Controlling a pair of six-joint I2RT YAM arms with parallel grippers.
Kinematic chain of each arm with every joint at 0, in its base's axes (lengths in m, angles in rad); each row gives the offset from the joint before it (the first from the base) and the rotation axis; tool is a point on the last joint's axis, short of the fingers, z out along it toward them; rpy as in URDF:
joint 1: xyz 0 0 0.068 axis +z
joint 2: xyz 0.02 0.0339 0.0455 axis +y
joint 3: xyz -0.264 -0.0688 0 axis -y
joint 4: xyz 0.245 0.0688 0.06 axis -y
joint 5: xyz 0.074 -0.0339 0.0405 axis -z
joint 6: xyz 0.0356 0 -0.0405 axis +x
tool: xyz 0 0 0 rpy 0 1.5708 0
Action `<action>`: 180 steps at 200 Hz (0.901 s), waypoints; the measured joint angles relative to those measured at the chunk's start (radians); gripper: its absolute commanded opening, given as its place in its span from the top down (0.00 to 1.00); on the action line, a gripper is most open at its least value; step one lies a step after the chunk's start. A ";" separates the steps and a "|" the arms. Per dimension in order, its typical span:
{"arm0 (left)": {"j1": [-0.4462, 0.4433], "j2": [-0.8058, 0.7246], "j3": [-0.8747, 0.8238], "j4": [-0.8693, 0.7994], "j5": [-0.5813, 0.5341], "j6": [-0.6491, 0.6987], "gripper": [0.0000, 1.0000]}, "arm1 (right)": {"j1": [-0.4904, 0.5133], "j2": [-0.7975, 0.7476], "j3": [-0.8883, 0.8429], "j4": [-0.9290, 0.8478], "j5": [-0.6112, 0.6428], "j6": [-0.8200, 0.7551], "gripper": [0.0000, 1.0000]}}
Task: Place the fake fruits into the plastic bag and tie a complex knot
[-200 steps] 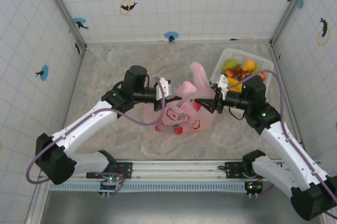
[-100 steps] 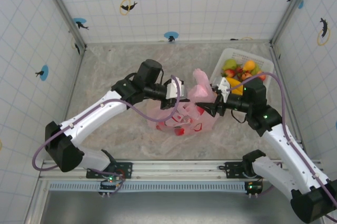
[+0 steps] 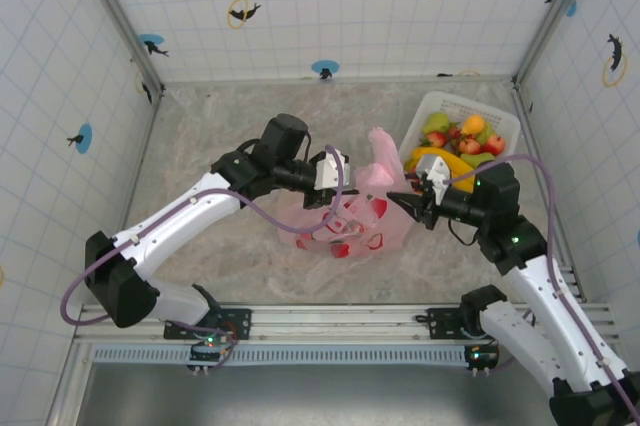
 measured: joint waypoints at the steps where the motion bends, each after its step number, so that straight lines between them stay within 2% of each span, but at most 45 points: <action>1: 0.000 0.000 0.000 0.000 0.000 0.000 1.00 | 0.000 0.003 0.000 -0.002 0.000 0.001 0.82; 23: -0.008 0.000 0.012 -0.023 -0.013 0.010 1.00 | 0.000 0.052 0.001 -0.009 0.000 -0.015 0.96; 57: -0.028 0.006 0.075 -0.111 -0.056 0.042 1.00 | 0.013 0.101 0.044 -0.041 0.000 -0.045 1.00; 90: -0.037 0.035 0.140 -0.195 -0.106 0.072 1.00 | 0.040 0.154 0.114 -0.082 0.004 -0.103 0.99; 148: -0.044 0.069 0.193 -0.283 -0.163 0.106 1.00 | 0.066 0.191 0.140 -0.145 0.013 -0.163 0.77; 180: -0.052 0.104 0.240 -0.320 -0.184 0.120 1.00 | 0.068 0.189 0.142 -0.182 0.015 -0.182 0.54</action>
